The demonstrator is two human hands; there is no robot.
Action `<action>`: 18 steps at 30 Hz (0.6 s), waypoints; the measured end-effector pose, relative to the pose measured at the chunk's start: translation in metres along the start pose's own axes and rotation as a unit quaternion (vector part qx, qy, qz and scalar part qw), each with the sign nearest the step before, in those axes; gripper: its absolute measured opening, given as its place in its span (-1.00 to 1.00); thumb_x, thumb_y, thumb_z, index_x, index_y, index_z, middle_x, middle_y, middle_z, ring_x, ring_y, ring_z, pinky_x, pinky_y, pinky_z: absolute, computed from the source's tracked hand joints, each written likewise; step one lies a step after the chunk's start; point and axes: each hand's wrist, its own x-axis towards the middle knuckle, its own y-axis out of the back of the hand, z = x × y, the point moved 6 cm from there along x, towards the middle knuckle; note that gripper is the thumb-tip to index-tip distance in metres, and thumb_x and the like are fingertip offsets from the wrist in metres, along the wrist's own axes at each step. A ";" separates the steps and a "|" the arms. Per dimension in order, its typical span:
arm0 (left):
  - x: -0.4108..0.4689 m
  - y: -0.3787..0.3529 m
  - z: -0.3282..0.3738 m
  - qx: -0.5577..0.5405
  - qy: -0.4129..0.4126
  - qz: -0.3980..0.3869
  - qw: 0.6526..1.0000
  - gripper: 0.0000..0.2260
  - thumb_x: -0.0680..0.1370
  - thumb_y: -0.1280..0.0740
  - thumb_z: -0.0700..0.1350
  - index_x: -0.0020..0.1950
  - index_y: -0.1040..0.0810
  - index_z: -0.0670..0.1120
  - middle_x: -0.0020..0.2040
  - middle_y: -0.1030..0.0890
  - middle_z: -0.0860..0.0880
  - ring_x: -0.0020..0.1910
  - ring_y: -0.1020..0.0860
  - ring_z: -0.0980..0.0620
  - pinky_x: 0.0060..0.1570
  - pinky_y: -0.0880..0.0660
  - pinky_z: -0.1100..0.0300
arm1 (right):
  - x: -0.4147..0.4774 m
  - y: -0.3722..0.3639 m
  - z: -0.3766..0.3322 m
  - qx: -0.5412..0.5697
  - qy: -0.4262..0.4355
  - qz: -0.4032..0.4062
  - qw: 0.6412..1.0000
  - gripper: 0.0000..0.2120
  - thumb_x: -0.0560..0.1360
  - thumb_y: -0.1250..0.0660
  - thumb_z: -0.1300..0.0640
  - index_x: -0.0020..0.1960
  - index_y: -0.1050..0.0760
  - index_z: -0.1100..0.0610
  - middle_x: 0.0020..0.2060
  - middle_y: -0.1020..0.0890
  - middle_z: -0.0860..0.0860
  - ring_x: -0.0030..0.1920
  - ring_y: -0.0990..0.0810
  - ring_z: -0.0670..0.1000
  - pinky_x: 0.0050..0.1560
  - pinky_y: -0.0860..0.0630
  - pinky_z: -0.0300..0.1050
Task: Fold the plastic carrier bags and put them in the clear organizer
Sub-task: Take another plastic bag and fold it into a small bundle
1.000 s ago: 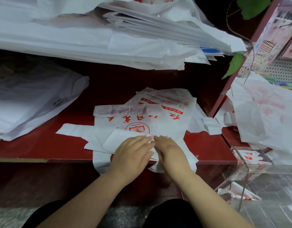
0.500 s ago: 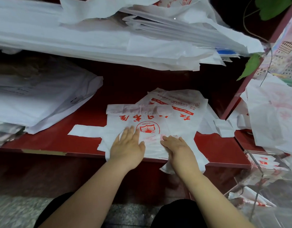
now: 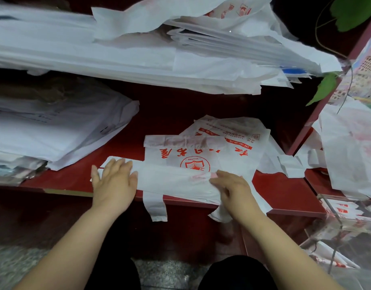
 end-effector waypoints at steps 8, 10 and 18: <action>0.046 -0.003 0.074 0.047 -0.189 -0.155 0.969 -0.57 0.55 -0.24 0.07 0.41 -0.31 0.07 0.42 -0.32 0.04 0.42 -0.21 0.00 0.34 -0.04 0.14 | 0.021 0.009 0.015 -0.088 -0.190 -0.279 0.937 -0.43 0.47 -0.29 0.12 0.43 -0.17 -0.04 0.32 -0.38 -0.03 0.34 -0.24 0.07 0.30 -0.11 -0.04; 0.051 -0.012 0.077 0.082 -0.193 -0.217 0.953 -0.55 0.50 -0.31 0.08 0.37 -0.33 0.09 0.34 -0.37 0.05 0.35 -0.28 0.00 0.29 -0.10 0.13 | 0.025 0.010 0.017 -0.077 -0.200 -0.318 0.923 -0.42 0.45 -0.33 0.12 0.41 -0.19 -0.04 0.28 -0.41 -0.02 0.31 -0.25 0.07 0.28 -0.12 -0.04; 0.056 -0.014 0.083 0.099 -0.160 -0.319 0.929 -0.71 0.44 -0.40 0.07 0.07 -0.39 0.05 0.05 -0.38 0.05 0.03 -0.29 0.00 -0.06 -0.23 0.23 | 0.028 0.010 0.022 0.010 -0.231 -0.411 0.882 -0.69 0.39 -0.38 0.15 0.09 -0.39 -0.02 0.07 -0.46 -0.04 0.22 -0.38 0.07 0.33 -0.28 0.06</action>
